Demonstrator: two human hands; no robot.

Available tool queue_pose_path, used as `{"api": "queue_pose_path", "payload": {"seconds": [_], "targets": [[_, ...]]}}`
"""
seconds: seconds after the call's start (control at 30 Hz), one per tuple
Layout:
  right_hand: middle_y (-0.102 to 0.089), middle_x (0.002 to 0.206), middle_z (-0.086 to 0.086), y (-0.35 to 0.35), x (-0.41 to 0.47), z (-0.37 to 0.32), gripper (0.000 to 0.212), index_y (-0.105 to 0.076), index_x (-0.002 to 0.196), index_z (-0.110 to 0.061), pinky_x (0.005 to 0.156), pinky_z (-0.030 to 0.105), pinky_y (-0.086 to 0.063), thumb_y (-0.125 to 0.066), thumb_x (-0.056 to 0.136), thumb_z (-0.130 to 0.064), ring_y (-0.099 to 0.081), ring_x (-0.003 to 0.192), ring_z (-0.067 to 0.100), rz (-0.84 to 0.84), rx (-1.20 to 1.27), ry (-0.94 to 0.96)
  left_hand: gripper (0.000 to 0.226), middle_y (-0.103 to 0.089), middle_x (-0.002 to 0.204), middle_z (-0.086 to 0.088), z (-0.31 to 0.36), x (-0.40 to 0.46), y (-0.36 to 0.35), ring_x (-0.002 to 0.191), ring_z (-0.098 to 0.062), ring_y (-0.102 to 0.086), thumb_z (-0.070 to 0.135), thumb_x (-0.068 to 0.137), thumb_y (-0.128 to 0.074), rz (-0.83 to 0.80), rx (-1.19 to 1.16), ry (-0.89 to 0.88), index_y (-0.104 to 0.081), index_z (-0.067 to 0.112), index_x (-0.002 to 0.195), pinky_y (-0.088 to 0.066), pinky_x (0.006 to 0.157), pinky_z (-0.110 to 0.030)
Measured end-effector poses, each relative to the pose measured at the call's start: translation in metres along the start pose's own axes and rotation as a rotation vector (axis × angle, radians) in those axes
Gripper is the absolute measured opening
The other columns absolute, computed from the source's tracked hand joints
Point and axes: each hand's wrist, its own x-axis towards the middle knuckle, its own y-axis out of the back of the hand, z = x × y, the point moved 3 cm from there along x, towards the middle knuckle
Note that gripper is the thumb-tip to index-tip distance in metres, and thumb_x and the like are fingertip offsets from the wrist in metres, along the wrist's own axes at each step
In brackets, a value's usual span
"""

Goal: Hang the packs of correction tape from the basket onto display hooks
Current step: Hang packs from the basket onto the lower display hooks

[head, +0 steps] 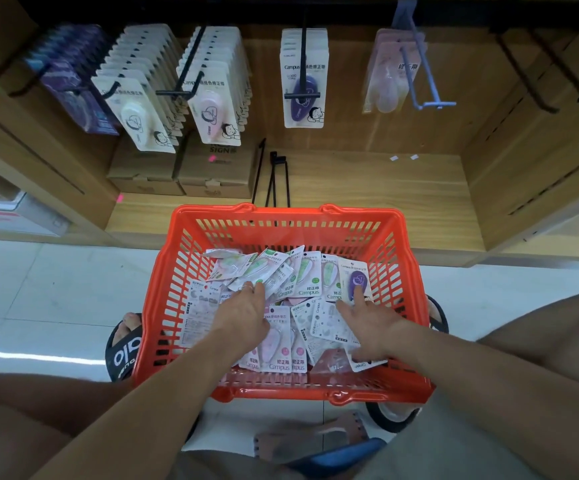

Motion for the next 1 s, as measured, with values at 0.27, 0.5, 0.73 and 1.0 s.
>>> {"api": "queue_pose_path", "payload": {"seconds": [0.27, 0.5, 0.73, 1.0], "targets": [[-0.047, 0.135, 0.022, 0.015, 0.008, 0.014, 0.03, -0.055, 0.13, -0.007, 0.069, 0.031, -0.043, -0.046, 0.103, -0.016, -0.062, 0.105, 0.036, 0.055, 0.314, -0.004, 0.062, -0.052, 0.133, -0.007, 0.032, 0.005, -0.007, 0.114, -0.025, -0.059, 0.034, 0.092, -0.073, -0.038, -0.486, -0.102, -0.04, 0.016, 0.141, -0.053, 0.093, -0.041], [-0.052, 0.075, 0.005, 0.035, 0.003, 0.017, 0.022, -0.061, 0.083, -0.014, 0.051, 0.03, -0.037, -0.051, 0.091, 0.003, -0.049, 0.061, 0.017, -0.014, 1.302, -0.016, 0.082, -0.062, 0.135, -0.003, 0.035, 0.009, 0.005, 0.123, -0.022, -0.061, 0.047, 0.086, -0.08, -0.233, -1.081, 0.123, -0.037, 0.021, 0.151, -0.049, 0.104, -0.039], [-0.074, 0.12, 0.017, 0.032, -0.001, -0.013, 0.023, -0.063, 0.126, -0.005, 0.088, 0.037, -0.063, -0.053, 0.106, -0.006, -0.075, 0.106, 0.03, -0.115, 1.595, -0.021, 0.02, -0.075, 0.105, -0.007, 0.037, 0.01, 0.005, 0.089, -0.015, -0.076, 0.002, 0.096, -0.07, -0.268, -1.402, 0.152, -0.06, 0.012, 0.111, -0.063, 0.075, -0.031], [-0.044, 0.142, 0.016, 0.024, 0.014, 0.024, 0.05, -0.046, 0.143, -0.013, 0.079, 0.033, -0.045, -0.058, 0.095, -0.004, -0.058, 0.112, 0.035, 0.34, 0.536, -0.195, 0.035, -0.069, 0.118, 0.003, 0.024, 0.01, 0.005, 0.112, -0.021, -0.066, 0.008, 0.099, -0.065, -0.203, -1.236, 0.196, -0.055, 0.027, 0.126, -0.056, 0.096, -0.041]]}}
